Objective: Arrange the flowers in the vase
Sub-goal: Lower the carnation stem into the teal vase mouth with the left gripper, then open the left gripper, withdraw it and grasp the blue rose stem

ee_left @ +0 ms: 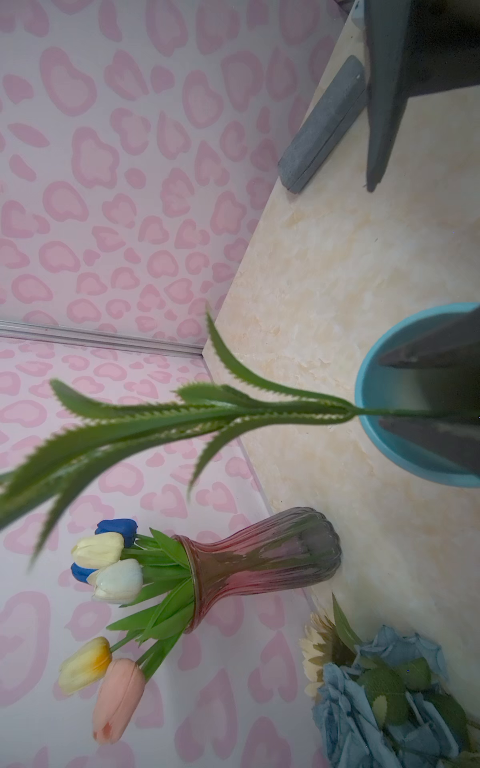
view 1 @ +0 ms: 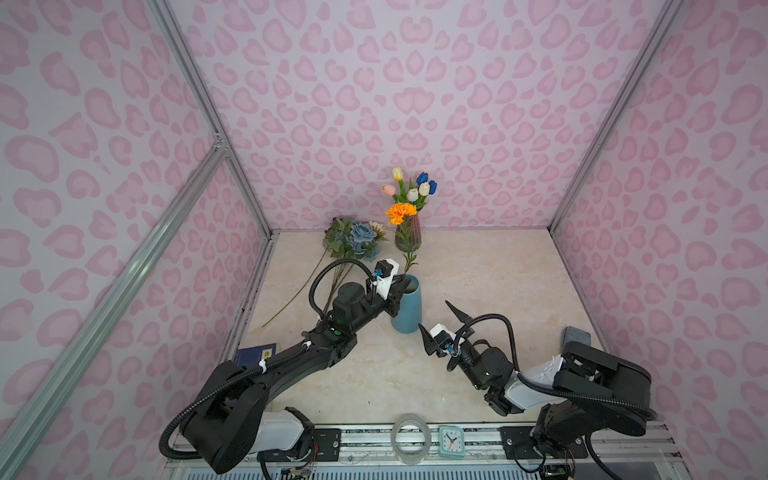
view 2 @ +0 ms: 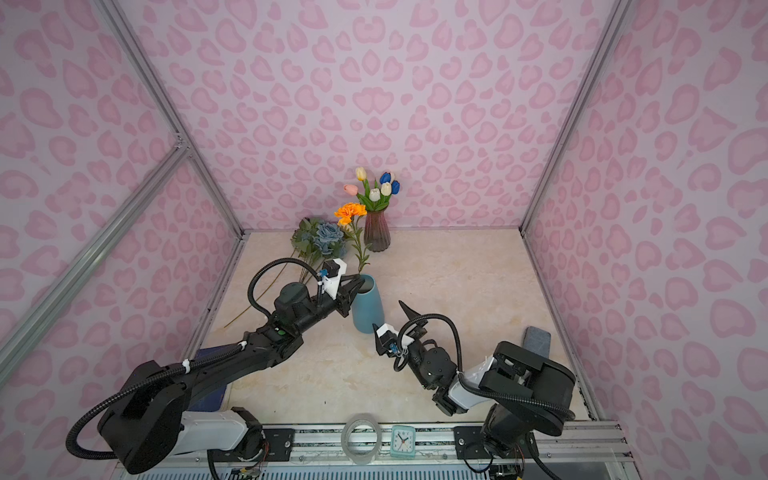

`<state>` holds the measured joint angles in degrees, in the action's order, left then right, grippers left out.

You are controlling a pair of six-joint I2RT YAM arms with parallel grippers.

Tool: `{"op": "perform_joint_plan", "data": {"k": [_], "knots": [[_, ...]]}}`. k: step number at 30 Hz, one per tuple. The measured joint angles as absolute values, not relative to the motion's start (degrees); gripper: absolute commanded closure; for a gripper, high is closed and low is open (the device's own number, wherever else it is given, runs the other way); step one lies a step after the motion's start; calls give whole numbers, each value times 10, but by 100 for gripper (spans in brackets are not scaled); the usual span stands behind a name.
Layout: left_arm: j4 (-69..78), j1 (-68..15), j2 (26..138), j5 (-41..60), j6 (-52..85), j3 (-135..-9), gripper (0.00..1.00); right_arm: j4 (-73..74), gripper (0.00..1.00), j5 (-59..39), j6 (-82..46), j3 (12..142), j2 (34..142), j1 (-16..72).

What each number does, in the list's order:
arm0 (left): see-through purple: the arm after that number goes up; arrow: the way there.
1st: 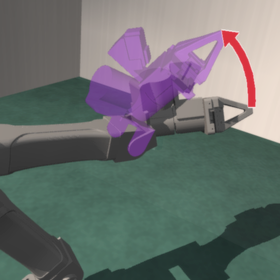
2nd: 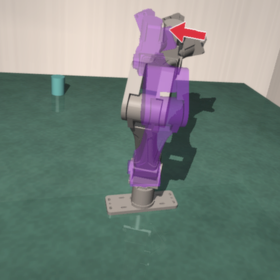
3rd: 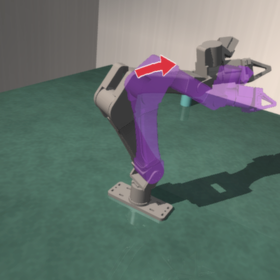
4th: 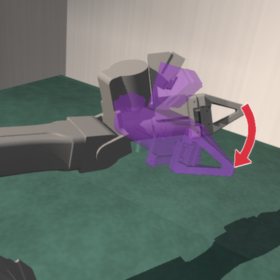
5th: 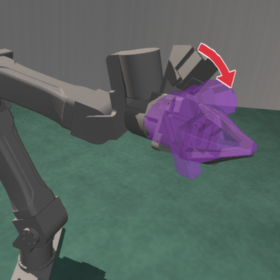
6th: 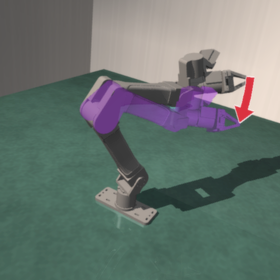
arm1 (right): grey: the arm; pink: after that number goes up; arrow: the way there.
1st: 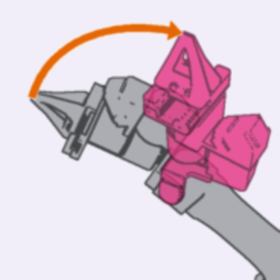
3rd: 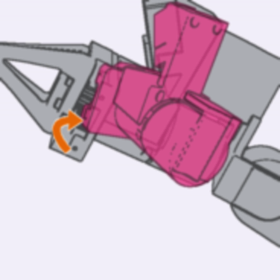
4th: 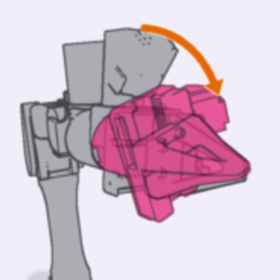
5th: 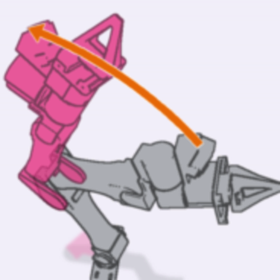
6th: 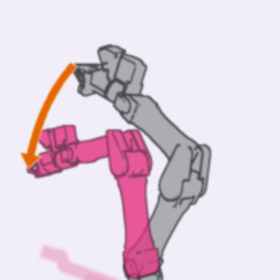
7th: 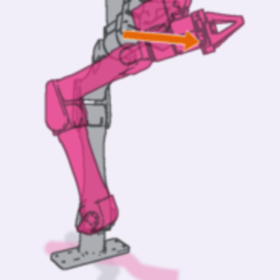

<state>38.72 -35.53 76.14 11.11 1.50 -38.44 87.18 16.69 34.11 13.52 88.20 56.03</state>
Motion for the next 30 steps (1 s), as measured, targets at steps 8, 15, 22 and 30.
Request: {"op": "perform_joint_plan", "data": {"k": [8, 15, 22, 30], "knots": [[374, -356, 736, 106, -12, -384, 69, 872, 6, 167, 341, 136, 884, 561], [339, -356, 684, 85, -37, -380, 68, 872, 6, 167, 341, 136, 884, 561], [292, -300, 636, 46, -59, -391, 53, 872, 6, 167, 340, 136, 884, 561], [153, -110, 708, -29, 10, -492, 52, 872, 7, 169, 337, 136, 876, 561]]}}
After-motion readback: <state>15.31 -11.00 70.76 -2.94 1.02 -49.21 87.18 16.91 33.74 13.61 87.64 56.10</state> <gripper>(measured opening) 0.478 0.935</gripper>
